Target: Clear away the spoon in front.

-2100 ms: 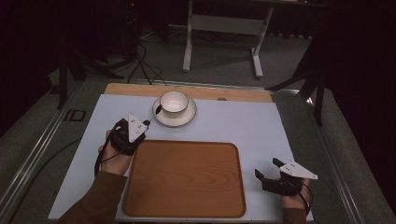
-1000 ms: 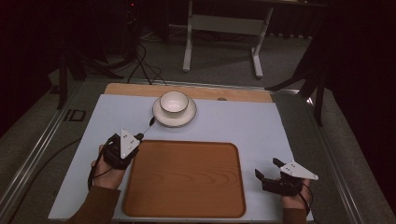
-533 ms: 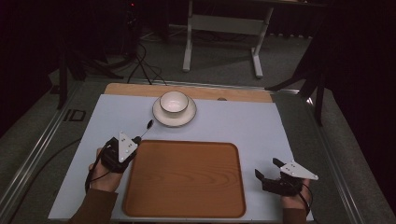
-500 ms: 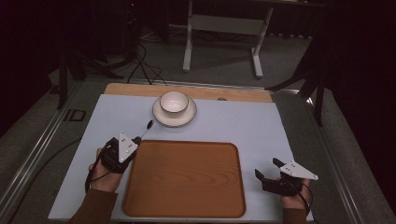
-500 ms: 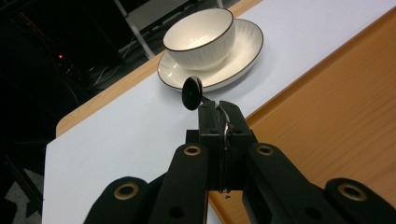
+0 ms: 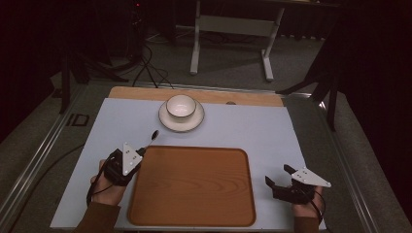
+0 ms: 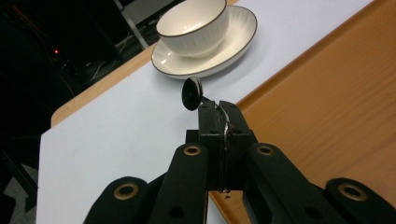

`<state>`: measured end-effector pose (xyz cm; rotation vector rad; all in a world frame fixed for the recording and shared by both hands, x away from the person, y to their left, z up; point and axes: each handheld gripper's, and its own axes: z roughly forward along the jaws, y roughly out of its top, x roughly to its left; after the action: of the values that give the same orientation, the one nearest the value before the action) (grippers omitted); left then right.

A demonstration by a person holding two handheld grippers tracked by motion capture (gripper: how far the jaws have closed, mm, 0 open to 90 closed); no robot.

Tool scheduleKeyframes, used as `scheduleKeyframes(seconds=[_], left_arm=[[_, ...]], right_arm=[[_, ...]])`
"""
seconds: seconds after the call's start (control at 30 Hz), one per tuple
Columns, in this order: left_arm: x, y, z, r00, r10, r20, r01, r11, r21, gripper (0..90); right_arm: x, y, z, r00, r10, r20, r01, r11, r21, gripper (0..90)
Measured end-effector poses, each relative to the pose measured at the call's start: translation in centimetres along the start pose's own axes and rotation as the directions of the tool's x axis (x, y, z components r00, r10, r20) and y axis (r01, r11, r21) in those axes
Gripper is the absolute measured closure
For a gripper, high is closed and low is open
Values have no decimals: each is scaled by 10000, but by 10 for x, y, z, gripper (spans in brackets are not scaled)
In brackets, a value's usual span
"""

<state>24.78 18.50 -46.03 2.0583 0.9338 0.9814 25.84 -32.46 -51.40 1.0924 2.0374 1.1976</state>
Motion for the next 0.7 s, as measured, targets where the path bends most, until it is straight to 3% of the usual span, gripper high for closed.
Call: scheduleKeyframes(seconds=[0.23, 0.7], left_arm=[[-2, -11, -4, 9996, -287, 50, 286, 9996, 72, 891], [-10, -23, -10, 9993, -342, 181, 337, 9990, 296, 890]], right_arm=[[0, 0, 1, 10000, -4, -11, 4, 10000, 20, 138], [0, 0, 2, 10000, -54, -23, 54, 10000, 19, 138]])
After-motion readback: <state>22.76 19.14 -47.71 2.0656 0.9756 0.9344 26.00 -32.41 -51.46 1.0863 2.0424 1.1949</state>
